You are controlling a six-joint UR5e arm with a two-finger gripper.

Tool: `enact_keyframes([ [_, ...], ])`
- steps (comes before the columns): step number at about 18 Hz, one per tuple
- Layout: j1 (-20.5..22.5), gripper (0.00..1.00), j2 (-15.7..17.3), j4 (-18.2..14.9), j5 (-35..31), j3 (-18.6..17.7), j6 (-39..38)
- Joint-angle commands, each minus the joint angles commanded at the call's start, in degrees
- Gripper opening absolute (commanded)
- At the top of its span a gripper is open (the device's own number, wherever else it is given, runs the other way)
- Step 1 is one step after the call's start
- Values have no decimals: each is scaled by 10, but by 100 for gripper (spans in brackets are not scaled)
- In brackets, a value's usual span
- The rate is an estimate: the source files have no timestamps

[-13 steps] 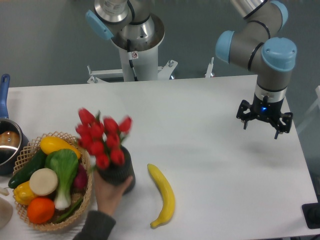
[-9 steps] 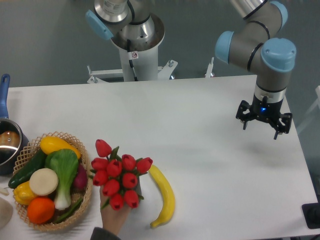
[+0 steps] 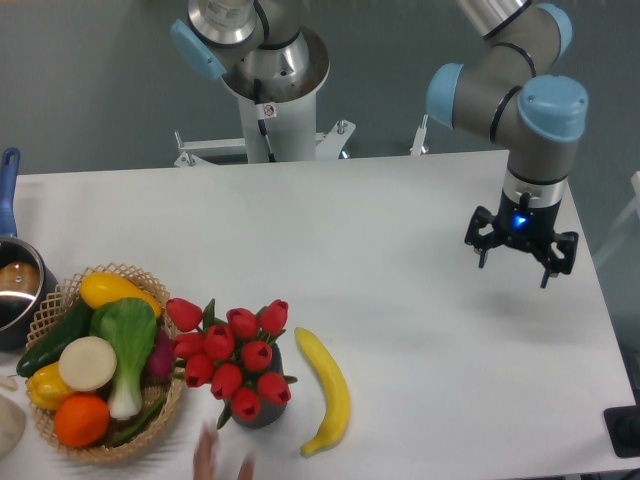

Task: Pick up the flowers from the vase

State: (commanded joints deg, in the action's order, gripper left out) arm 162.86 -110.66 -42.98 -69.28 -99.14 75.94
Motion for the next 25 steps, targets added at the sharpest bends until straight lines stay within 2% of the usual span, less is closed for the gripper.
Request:
enact_keyframes([
  [7,-72,100,18,0,177,-16,-5],
  [10,-90,100,17,-1,257,-20,-7],
  [18,-131,100,4,-1,415,-30,-8],
  [21,-149,100,-7,1,425,-24,-18],
  [25,-176,100,-46,3,427,5,-19],
])
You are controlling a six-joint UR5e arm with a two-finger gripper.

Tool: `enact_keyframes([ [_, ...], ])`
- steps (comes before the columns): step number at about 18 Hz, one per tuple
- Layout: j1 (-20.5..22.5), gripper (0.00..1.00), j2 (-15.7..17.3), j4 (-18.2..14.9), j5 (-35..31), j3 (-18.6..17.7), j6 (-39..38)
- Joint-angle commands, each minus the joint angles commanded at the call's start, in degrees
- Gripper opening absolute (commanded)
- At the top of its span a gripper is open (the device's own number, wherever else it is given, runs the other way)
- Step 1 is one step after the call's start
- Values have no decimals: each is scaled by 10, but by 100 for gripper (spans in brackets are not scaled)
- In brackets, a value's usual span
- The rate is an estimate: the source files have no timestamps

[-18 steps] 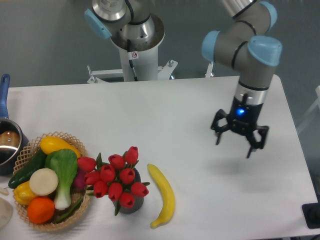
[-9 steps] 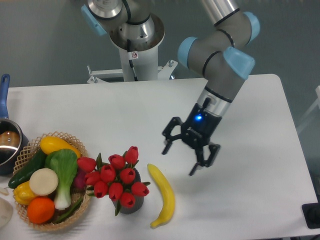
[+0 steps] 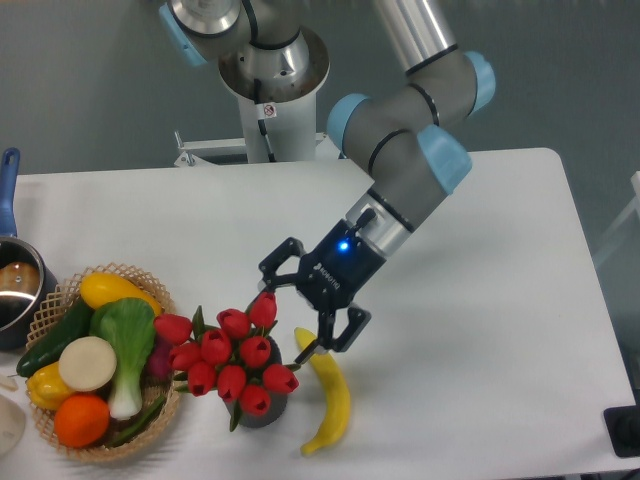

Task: Pick up the flowers from the vase
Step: 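Move the open gripper down toward the red tulip stems above the vase, then close the gripper around the red tulip stems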

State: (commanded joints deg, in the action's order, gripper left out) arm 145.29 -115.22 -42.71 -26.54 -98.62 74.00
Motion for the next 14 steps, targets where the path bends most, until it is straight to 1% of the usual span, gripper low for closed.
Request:
enact_keyframes([
  [3,-12,100,-11,0,3,10,-1],
  [6,-16,100,-19,0,45,11,-7],
  [7,-16,97,-19,0,49,11,-8],
  [8,-16,60,-19,-1,50,10,-26],
  [10,-15,9,-19,-1,49,11,-43],
  [11,-13,0,-19,0,49,11,-43],
  [14,-4,0,-15,-1,49,12,-46],
])
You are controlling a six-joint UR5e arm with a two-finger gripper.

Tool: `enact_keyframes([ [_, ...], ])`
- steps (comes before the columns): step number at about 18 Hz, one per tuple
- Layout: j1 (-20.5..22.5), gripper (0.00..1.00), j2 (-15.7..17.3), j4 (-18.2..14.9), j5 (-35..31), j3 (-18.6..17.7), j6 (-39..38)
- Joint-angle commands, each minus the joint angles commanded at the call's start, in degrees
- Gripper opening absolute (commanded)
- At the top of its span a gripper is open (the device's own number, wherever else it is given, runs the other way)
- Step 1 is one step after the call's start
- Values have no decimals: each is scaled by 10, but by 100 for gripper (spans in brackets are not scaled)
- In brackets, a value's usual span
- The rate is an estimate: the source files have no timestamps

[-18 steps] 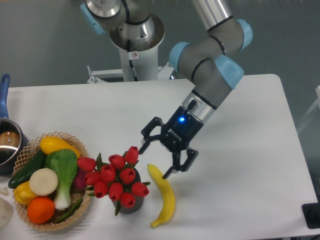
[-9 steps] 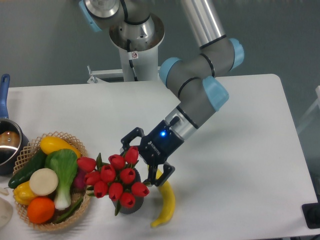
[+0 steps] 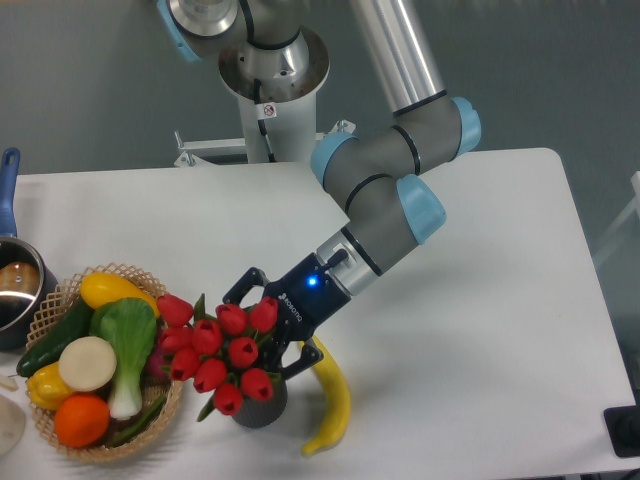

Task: Pick up the flowers from the vase
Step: 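Close the gripper around the red tulip stems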

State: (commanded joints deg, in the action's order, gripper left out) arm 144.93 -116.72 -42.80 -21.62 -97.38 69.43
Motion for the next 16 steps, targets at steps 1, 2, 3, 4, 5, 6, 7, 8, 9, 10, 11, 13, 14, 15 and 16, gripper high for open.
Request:
enact_keyframes([
  [1,4,0,3,0,-1,0,-1],
  [2,6,0,5,0,-1,0,-4],
  [3,12,0,11,0,-1,0,-16],
  [4,18,0,19,0,-1,3,-33],
  [5,19,0,27,0,-1,10,-52],
  [6,19,0,31,0,-1,19,-75],
  [7,16,0,34,0,-1,29,-104],
  [8,15,0,41,0,-2,36,-135],
  [9,13,0,48,0,-3,40,-154],
  [10,13,0,62,0,-3,40,-171],
  [11,13,0,73,0,-2,40,-184],
  [13,13,0,90,0,-1,51,-223],
  [14,13,0,92,0,-1,59,-237],
  [15,12,0,92,0,-1,66,-245],
  [16,12,0,92,0,1,73,-250],
])
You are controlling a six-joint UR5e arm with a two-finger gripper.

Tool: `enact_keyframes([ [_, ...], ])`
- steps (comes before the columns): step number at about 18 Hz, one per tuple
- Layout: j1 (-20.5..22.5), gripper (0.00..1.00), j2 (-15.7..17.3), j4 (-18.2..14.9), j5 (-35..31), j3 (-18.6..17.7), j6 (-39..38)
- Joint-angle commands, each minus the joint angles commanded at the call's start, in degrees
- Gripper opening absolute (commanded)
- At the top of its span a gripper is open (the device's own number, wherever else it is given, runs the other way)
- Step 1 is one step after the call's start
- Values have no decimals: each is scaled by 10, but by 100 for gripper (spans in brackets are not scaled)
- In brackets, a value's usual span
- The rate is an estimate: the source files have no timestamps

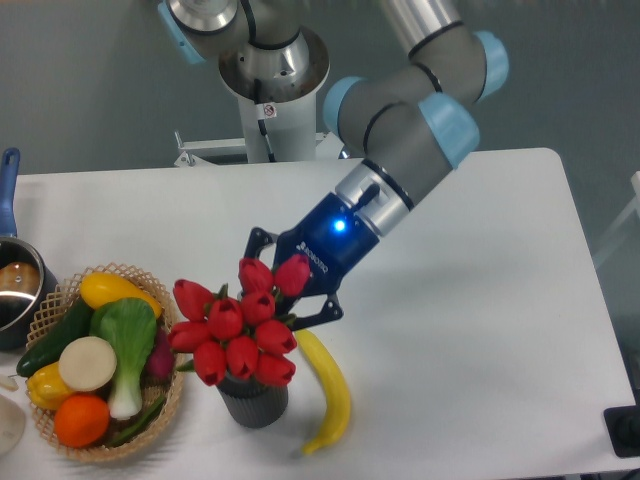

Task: Pick up the flowers from the vase
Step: 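Close the gripper around the red tulip stems, then lift the tulips up out of the grey vase and away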

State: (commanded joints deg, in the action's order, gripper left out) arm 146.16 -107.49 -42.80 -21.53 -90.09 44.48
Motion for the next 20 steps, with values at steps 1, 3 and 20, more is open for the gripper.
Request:
enact_keyframes([
  [1,0,0,0,0,1,4,-6],
  [3,0,0,0,0,2,18,-25],
  [20,155,0,-10,-1,-17,55,169],
])
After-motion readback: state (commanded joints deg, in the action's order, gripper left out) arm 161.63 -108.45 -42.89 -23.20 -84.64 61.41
